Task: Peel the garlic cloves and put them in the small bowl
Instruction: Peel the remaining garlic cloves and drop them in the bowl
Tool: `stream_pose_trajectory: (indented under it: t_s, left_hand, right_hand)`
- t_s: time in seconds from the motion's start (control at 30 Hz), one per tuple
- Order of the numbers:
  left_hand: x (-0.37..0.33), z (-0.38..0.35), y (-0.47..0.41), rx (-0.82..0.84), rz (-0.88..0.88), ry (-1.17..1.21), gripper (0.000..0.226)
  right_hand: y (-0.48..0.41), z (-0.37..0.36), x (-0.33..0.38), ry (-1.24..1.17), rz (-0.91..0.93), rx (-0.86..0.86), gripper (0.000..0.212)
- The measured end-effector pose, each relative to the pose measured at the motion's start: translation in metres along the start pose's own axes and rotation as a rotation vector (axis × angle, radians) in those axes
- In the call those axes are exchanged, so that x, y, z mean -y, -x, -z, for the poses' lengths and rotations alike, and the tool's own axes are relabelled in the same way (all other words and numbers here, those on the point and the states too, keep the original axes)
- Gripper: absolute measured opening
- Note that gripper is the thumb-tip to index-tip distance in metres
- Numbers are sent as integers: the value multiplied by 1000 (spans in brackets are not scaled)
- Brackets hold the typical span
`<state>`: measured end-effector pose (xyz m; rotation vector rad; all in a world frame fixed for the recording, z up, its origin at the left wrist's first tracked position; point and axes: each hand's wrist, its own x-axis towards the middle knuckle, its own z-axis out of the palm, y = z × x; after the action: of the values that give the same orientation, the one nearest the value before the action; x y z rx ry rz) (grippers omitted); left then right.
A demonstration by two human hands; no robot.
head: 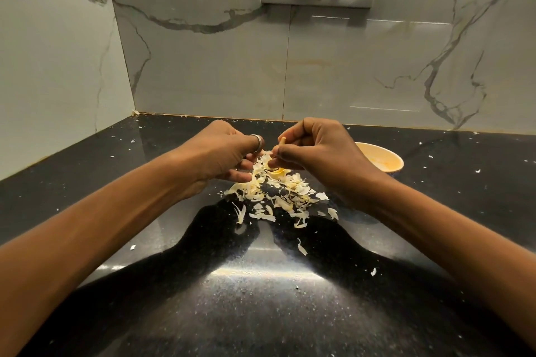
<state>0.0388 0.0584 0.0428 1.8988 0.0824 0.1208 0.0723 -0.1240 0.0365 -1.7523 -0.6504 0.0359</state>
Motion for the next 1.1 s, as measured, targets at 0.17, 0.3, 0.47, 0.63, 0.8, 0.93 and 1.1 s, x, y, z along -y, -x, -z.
stream_pose_trajectory:
  t_s: [0.17, 0.3, 0.47, 0.63, 0.8, 0.93, 1.1]
  left_hand:
    - [5, 5, -6, -129, -32, -315, 32]
    - [7, 9, -7, -194, -159, -583, 35]
    - [-1, 3, -1, -118, -399, -561, 10]
    - [-3, 2, 2, -64, -423, -446, 12]
    - [-1, 1, 0, -61, -423, -458, 9]
    - [4, -4, 1, -115, -567, -582, 9]
    - [7, -5, 0, -200, -754, -771, 12]
  right_hand:
    - [0, 3, 3, -59, -3, -17, 11]
    - [-1, 3, 1, 45, 24, -3, 11]
    - [-1, 0, -4, 284, 113, 4, 8]
    - [-3, -1, -10, 451, 205, -35, 7]
    - [-4, -1, -11, 501, 252, -68, 9]
    - [-4, -1, -10, 591, 320, -76, 12]
    - [-4, 0, -9, 621, 340, -73, 11]
